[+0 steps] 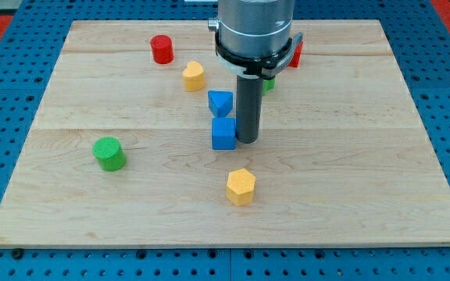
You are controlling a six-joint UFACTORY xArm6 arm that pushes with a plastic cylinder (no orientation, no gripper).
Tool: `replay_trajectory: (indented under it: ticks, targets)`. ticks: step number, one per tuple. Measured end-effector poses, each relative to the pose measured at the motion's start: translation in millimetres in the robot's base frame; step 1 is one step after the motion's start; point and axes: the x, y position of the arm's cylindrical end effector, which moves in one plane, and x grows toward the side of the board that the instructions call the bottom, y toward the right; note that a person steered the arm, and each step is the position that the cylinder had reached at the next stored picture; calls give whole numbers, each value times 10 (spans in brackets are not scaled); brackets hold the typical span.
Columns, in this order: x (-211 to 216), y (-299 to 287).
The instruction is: Adjust the yellow hexagon below the blue cube
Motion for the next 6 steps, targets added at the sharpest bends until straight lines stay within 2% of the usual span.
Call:
replay_trajectory:
  ticks: [2, 3, 4, 6]
  targets:
    - [609, 488]
    - [878, 510]
    - [1054, 275]
    - [1052, -92]
